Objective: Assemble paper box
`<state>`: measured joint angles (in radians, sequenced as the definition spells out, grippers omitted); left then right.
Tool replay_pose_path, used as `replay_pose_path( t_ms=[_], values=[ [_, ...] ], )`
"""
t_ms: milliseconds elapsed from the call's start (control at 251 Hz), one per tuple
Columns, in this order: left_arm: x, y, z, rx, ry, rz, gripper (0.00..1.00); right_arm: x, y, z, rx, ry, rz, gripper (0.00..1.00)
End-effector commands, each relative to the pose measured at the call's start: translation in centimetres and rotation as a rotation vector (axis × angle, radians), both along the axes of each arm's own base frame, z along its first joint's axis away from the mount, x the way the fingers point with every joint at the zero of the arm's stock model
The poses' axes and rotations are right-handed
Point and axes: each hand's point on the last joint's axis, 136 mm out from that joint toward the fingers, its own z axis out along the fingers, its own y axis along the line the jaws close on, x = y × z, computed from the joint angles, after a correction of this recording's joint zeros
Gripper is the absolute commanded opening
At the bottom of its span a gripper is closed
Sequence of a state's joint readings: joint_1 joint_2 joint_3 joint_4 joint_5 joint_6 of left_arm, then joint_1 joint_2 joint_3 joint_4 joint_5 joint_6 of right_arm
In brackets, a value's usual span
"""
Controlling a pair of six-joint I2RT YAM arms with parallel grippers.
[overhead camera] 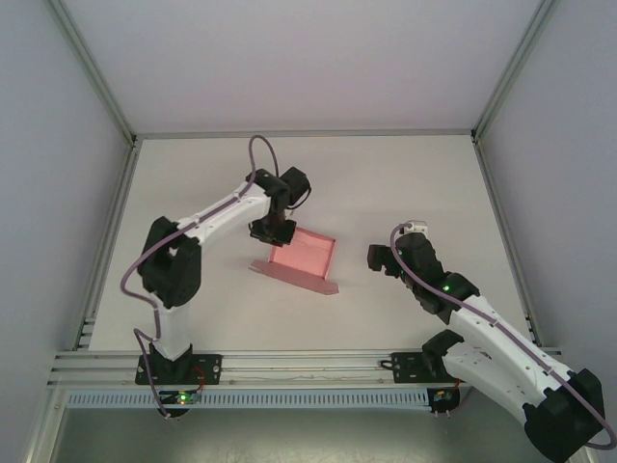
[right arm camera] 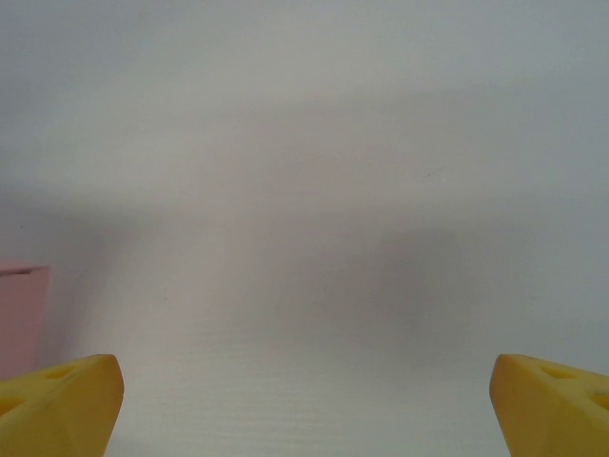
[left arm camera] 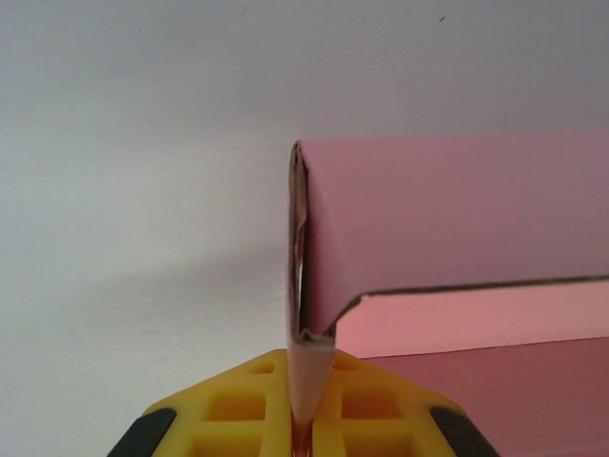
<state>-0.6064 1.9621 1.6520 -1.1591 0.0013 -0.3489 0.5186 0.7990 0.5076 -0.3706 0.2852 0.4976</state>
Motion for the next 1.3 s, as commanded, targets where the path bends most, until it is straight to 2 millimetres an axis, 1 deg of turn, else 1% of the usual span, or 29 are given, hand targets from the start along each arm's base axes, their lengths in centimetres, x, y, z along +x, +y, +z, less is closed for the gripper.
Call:
replay_pose_path(
  t_ms=[0, 164, 192, 287, 363, 427, 495, 579, 670, 726, 758, 786, 870, 930, 978, 1018, 1081, 1133, 1173, 1225, 1297],
  values=[
    [-0.5, 2.0, -0.2, 0.123, 0.091, -0.08, 0.09, 0.2, -0.7, 0.1, -0.023, -0.019, -0.019, 0.98],
    [1.1, 2.5, -1.6, 0.224, 0.121, -0.129, 0.09, 0.1, -0.8, -0.1, -0.035, -0.02, -0.015, 0.98],
    [1.2, 2.5, -1.8, 0.236, 0.125, -0.131, 0.11, 0.1, -0.7, -0.1, -0.032, -0.016, -0.01, 0.98],
    [1.7, 2.3, -2.2, 0.238, 0.13, -0.139, 0.22, 0.2, -0.8, -0.1, -0.037, -0.021, -0.014, 0.98],
    [2.0, 2.0, -2.0, 0.226, 0.117, -0.144, 0.35, 0.2, -0.8, -0.1, -0.037, -0.019, -0.011, 0.98],
    [2.3, 1.7, -1.6, 0.212, 0.103, -0.147, 0.5, 0.2, -0.7, -0.1, -0.039, -0.02, -0.006, 0.98],
    [2.6, 1.3, -0.9, 0.19, 0.08, -0.149, 0.57, 0.2, -0.5, -0.1, -0.037, -0.022, 0.007, 0.98],
    [3.2, 0.7, 0.2, 0.156, 0.038, -0.151, 0.63, 0.3, 0.0, 0.2, -0.031, -0.033, 0.036, 0.98],
    [3.8, -0.1, 2.0, 0.097, -0.029, -0.148, 0.7, 0.4, 0.6, 0.5, -0.02, -0.056, 0.08, 0.98],
    [4.0, -0.7, 3.3, 0.052, -0.077, -0.145, 0.74, 0.5, 1.4, 0.9, -0.007, -0.083, 0.129, 0.98],
    [4.1, -0.9, 4.1, 0.026, -0.105, -0.143, 0.85, 0.5, 2.0, 1.1, 0.001, -0.099, 0.165, 0.98],
    [4.2, -1.1, 4.8, 0.004, -0.133, -0.139, 0.99, 0.5, 2.6, 1.2, 0.014, -0.11, 0.196, 0.98],
    [4.1, -1.1, 7.4, -0.052, -0.235, -0.12, 1.0, 0.6, 4.2, 1.6, 0.049, -0.128, 0.277, 0.98],
    [3.9, -0.6, 9.4, -0.088, -0.324, -0.089, 1.0, 0.8, 5.2, 1.6, 0.058, -0.12, 0.321, 0.98],
    [3.6, 0.3, 11.1, -0.105, -0.405, -0.043, 1.0, 1.2, 5.8, 1.7, 0.056, -0.109, 0.338, 0.98],
    [3.1, 1.3, 12.4, -0.117, -0.471, -0.003, 1.0, 1.5, 6.7, 1.9, 0.044, -0.102, 0.378, 0.98],
    [1.9, 3.5, 13.5, -0.12, -0.553, 0.077, 1.0, 2.4, 8.3, 2.0, 0.007, -0.091, 0.442, 0.98],
    [0.4, 5.4, 13.0, -0.121, -0.597, 0.156, 1.0, 3.3, 9.8, 2.1, -0.032, -0.079, 0.504, 0.98],
    [-0.8, 6.7, 12.2, -0.126, -0.618, 0.211, 1.0, 4.0, 11.0, 1.9, -0.068, -0.063, 0.56, 0.98],
    [-2.5, 8.3, 11.0, -0.134, -0.635, 0.268, 1.0, 4.6, 12.9, 1.4, -0.142, -0.033, 0.669, 0.98],
    [-4.7, 10.4, 10.0, -0.141, -0.666, 0.331, 1.0, 5.6, 15.4, 0.6, -0.239, 0.006, 0.812, 0.98]
  ],
)
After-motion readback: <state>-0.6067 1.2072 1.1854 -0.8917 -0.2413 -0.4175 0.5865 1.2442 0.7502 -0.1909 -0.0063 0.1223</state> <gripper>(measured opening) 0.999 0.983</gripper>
